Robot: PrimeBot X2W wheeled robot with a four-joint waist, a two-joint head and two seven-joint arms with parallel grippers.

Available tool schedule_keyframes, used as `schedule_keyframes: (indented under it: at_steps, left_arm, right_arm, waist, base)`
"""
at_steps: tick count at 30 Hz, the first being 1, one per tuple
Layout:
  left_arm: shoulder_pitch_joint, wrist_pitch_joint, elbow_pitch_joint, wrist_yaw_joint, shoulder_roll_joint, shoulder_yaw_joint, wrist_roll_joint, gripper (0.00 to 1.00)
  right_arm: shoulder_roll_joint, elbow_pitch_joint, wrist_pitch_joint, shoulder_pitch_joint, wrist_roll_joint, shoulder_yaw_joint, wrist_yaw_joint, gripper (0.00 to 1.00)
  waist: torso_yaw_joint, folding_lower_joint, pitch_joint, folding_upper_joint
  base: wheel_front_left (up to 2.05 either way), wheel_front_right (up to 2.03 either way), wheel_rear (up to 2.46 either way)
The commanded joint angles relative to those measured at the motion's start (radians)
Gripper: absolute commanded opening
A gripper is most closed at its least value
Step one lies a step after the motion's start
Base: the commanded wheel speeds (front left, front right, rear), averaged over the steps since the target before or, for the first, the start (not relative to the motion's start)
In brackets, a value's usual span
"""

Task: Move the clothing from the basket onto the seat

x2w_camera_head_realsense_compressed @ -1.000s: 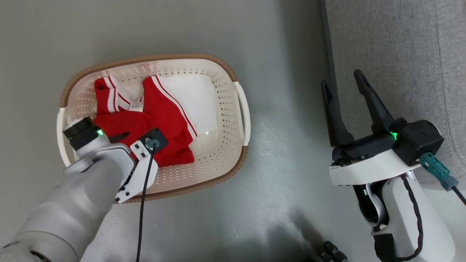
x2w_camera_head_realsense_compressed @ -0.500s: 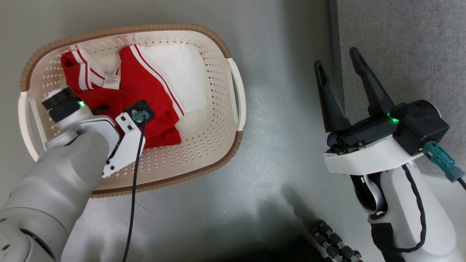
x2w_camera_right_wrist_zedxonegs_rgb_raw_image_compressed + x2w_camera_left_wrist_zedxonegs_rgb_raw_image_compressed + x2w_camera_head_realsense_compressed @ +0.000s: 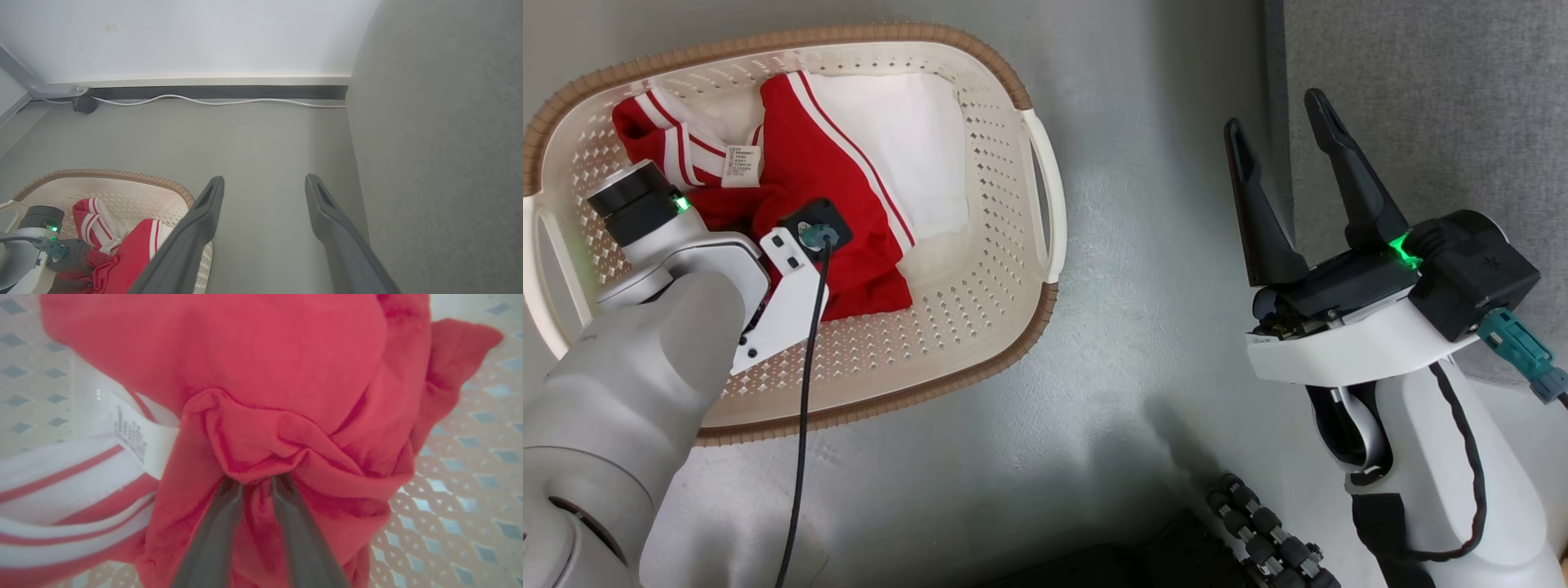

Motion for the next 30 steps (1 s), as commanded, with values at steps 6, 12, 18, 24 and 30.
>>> schedule_keyframes:
  at_steps: [6, 12, 18, 24, 30]
  left_arm:
    - [0.036, -0.055, -0.031, -0.004, 0.014, -0.014, -0.035, 0.00]
    - [0.094, -0.129, -0.109, -0.004, -0.001, -0.031, -0.094, 0.00]
    - [0.193, -0.202, -0.218, -0.004, -0.022, -0.036, -0.106, 0.00]
    - [0.290, -0.273, -0.308, -0.004, -0.023, -0.037, -0.152, 0.00]
    - [0.352, -0.315, -0.362, -0.004, -0.013, -0.037, -0.221, 0.00]
  right_arm:
    - [-0.004, -0.012, -0.006, 0.022, -0.008, 0.010, 0.004, 1.00]
    - [-0.004, 0.012, -0.006, 0.021, -0.032, -0.004, 0.004, 1.00]
    - [-0.004, 0.053, -0.006, 0.048, -0.068, -0.045, 0.004, 1.00]
    - [-0.004, 0.098, -0.006, 0.094, -0.086, -0.059, 0.004, 1.00]
    - [-0.004, 0.119, -0.006, 0.139, -0.094, -0.066, 0.004, 1.00]
  waist:
    - [0.006, 0.0000, -0.042, 0.0000]
    - [0.032, 0.0000, -0.129, 0.0000]
    - [0.090, 0.0000, -0.280, 0.0000]
    - [0.134, 0.0000, -0.427, 0.0000]
    - [0.167, 0.0000, -0.538, 0.0000]
  base:
    - [0.00, 0.00, 0.00]
    - [0.00, 0.00, 0.00]
    - [0.00, 0.00, 0.00]
    - [0.00, 0.00, 0.00]
    - [0.00, 0.00, 0.00]
